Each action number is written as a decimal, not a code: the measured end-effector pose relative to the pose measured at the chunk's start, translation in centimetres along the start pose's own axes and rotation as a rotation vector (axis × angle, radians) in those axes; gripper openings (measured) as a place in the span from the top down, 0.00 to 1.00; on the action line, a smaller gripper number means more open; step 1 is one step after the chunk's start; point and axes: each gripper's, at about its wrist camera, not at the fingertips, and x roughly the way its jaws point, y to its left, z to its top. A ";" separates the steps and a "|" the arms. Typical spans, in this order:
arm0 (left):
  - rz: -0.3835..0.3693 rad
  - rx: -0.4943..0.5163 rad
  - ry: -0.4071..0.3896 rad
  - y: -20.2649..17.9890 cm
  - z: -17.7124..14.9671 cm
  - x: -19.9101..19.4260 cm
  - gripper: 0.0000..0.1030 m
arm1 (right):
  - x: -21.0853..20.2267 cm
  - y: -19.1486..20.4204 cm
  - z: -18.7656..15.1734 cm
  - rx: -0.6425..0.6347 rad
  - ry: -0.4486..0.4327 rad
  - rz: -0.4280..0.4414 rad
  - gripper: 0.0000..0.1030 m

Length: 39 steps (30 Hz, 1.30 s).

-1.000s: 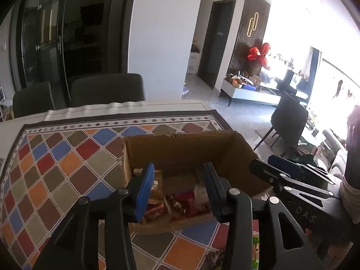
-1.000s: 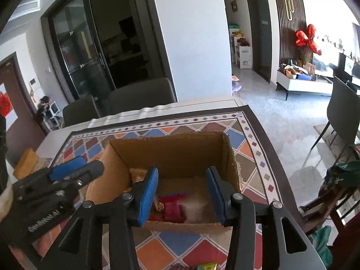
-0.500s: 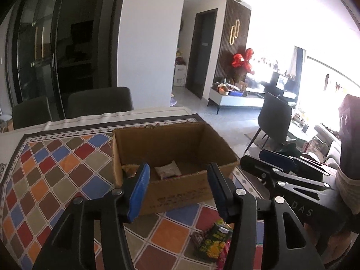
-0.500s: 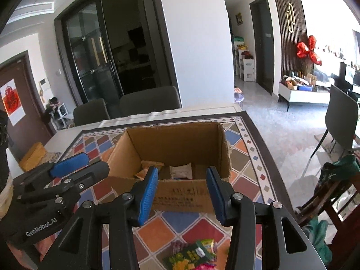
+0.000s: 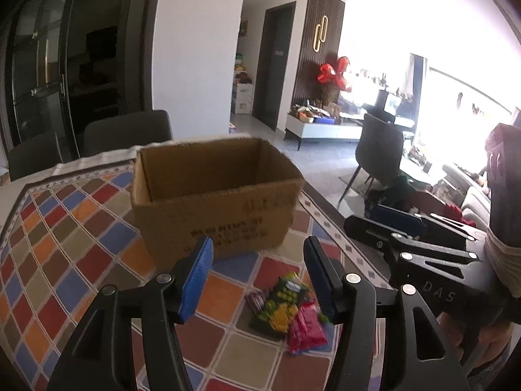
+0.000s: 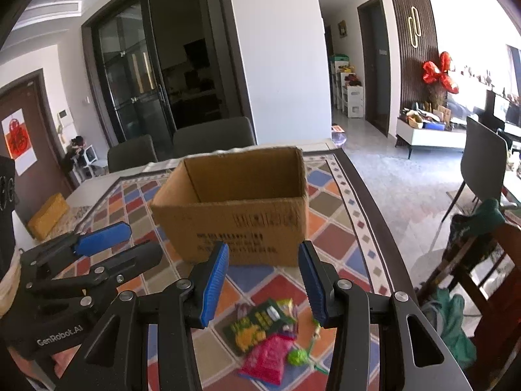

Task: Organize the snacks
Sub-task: 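Move both open tools down to the snacks beside the box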

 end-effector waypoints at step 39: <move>-0.099 0.099 0.349 -2.6 -8.1 10.4 0.42 | 7.1 -4.4 -10.8 0.060 0.367 -0.008 0.56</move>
